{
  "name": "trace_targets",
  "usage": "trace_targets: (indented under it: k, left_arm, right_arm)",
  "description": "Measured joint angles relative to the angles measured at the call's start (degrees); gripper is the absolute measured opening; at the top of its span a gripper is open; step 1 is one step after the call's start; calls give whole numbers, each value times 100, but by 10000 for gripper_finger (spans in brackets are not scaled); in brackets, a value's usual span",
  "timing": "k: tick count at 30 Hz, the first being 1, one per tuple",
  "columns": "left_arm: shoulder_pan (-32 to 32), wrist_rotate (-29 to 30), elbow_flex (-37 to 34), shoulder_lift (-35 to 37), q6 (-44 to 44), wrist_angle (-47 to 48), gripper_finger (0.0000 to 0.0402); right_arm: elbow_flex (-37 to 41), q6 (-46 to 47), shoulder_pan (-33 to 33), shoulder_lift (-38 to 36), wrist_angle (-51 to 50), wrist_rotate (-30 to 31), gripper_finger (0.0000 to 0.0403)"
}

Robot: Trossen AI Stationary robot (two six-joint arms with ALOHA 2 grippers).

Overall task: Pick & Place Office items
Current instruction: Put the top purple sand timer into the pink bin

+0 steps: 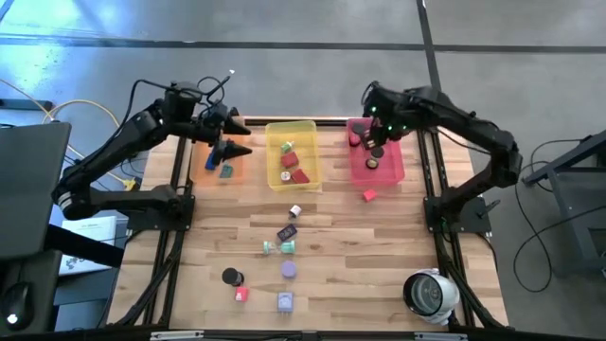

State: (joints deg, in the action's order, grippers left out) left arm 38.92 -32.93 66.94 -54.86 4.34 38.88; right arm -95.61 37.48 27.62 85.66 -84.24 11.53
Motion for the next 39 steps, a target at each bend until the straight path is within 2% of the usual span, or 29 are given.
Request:
trace_targets:
  k: [5,12,19,25,29,39]
  left_arm:
    - [58,-4,0,-131,-62,184,366]
    - [56,-4,-2,-291,-783,752,366]
    - [56,-2,-2,-314,-1009,797,366]
    - [56,-3,-2,-314,-1102,793,366]
    - [56,-3,-2,-314,-1056,797,366]
    - [56,-4,-2,-314,-1048,782,366]
  right_arm:
    - [0,-212,579,18,-404,-53,171]
    - [0,-459,1083,280,-541,-75,171]
    - [208,-781,1254,745,-398,-126,171]
    - [1003,-896,1378,836,268,-343,171]
    - [1440,-897,1414,837,630,-68,171]
    - [1539,-973,1459,838,1017,-61,171]
